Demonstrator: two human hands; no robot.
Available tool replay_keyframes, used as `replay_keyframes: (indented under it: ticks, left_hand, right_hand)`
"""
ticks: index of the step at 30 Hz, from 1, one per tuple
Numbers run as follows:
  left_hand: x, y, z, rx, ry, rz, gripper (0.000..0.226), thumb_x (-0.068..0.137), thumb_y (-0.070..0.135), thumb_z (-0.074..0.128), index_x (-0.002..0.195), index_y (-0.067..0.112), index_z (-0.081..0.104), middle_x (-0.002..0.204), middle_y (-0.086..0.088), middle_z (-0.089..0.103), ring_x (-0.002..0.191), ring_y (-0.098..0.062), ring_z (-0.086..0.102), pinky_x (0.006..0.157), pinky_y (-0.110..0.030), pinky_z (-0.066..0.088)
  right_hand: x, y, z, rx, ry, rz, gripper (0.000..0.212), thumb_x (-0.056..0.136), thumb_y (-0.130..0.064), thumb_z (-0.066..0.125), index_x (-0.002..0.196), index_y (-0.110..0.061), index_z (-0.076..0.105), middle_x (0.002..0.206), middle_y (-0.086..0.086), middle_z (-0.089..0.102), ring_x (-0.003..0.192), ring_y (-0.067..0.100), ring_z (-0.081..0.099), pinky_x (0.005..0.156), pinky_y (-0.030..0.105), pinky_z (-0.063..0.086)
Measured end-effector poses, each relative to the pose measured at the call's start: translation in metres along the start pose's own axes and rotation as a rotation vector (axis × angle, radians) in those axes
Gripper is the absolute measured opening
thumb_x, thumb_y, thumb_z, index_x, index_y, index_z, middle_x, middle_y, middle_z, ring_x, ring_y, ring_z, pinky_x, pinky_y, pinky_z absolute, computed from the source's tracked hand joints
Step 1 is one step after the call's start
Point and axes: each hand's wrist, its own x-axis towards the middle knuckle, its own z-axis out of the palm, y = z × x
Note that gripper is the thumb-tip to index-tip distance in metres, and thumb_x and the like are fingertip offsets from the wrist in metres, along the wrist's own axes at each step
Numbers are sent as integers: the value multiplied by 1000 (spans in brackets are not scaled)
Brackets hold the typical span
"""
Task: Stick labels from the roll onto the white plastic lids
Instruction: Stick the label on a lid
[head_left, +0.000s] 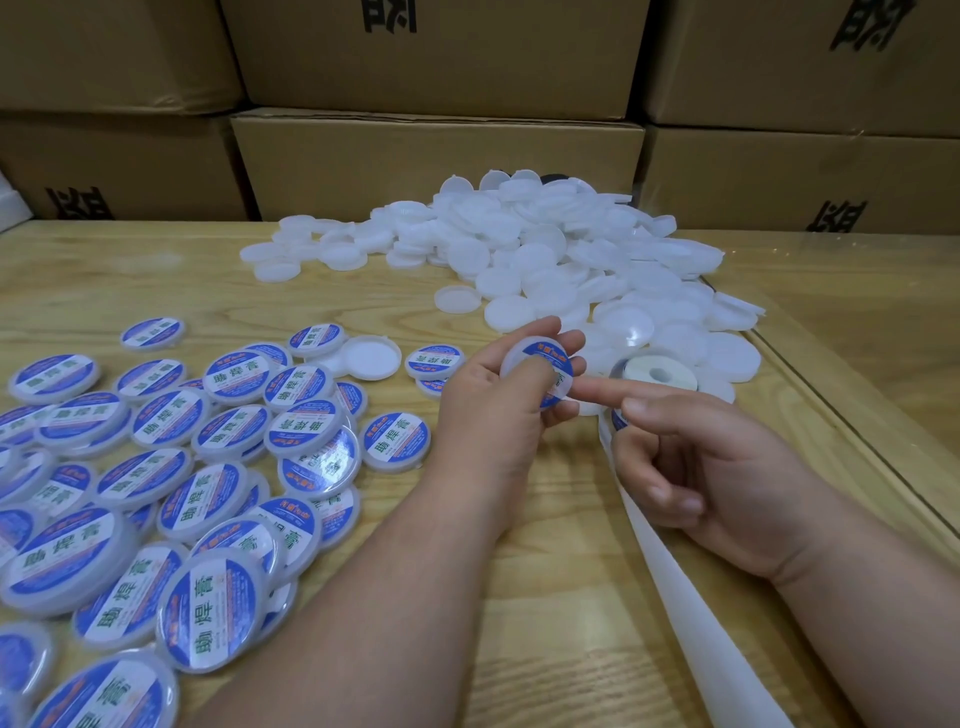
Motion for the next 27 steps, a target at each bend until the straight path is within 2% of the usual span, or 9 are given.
replay_keyframes:
  ticks: [5, 8, 11, 13, 15, 20, 22, 24, 27]
  left_hand:
    - [2, -1, -2, -37, 48, 20, 22, 85, 23, 73, 106, 20, 70, 104, -1, 79, 97, -16, 75, 58, -23, 53]
    - [3, 1, -1, -71, 102, 14, 17, 97, 32, 67, 107, 18, 66, 99, -5, 79, 92, -21, 77, 51, -22, 51]
    - [4, 3, -1, -27, 97, 3, 30, 104, 50, 46, 110, 24, 60, 94, -9, 79, 72, -22, 77, 42, -22, 46]
    - [4, 3, -2, 23, 95, 6, 34, 104, 56, 36, 109, 30, 58, 92, -10, 79, 47, -16, 63, 38, -21, 40]
    - [4, 1, -2, 46, 105, 13, 30, 104, 54, 38, 108, 32, 58, 91, -9, 79, 39, -13, 45, 38, -20, 36]
    - [8, -4, -4, 29, 124, -21, 17, 100, 33, 59, 117, 28, 62, 97, -1, 79, 49, -11, 43, 46, -19, 39]
    - [8, -5, -5, 30, 135, -37, 10, 92, 23, 71, 100, 23, 76, 95, 0, 78, 55, -9, 50, 50, -19, 41]
    - [7, -4, -4, -17, 135, -51, 8, 92, 14, 73, 89, 18, 78, 95, -2, 77, 60, -7, 56, 51, -18, 44]
    - [5, 3, -1, -94, 168, -92, 16, 101, 30, 60, 105, 17, 69, 98, -3, 79, 61, -8, 62, 48, -18, 45]
  right_hand:
    - [2, 2, -1, 33, 16, -26, 46, 80, -28, 57, 123, -22, 73, 48, 8, 43, 36, 12, 23, 43, 27, 10]
    - [2, 2, -4, 85, 36, -58, 46, 78, -27, 59, 122, -18, 72, 48, 8, 43, 37, 13, 21, 44, 28, 8]
    - [1, 2, -4, 94, 38, -121, 45, 78, -26, 58, 118, -12, 72, 46, 6, 42, 37, 13, 20, 44, 28, 7]
    - [1, 2, -4, 100, 63, -152, 41, 79, -24, 56, 114, -10, 74, 45, 5, 40, 37, 12, 20, 43, 28, 7]
    - [1, 2, -4, 99, 106, -175, 37, 80, -23, 55, 108, -11, 76, 43, 5, 38, 35, 13, 21, 42, 27, 8]
    - [2, 1, -3, 105, 198, -194, 31, 80, -22, 54, 98, -13, 77, 43, 5, 34, 35, 13, 21, 42, 25, 10]
    - [2, 2, -3, 93, 212, -193, 30, 80, -21, 53, 96, -13, 77, 44, 6, 35, 35, 13, 22, 41, 25, 10]
    - [2, 3, -2, 65, 214, -195, 29, 81, -21, 53, 95, -12, 77, 44, 6, 35, 35, 14, 23, 40, 24, 12]
    - [2, 4, 1, -12, 255, -205, 27, 80, -20, 55, 95, -11, 76, 44, 7, 36, 36, 15, 24, 39, 20, 18]
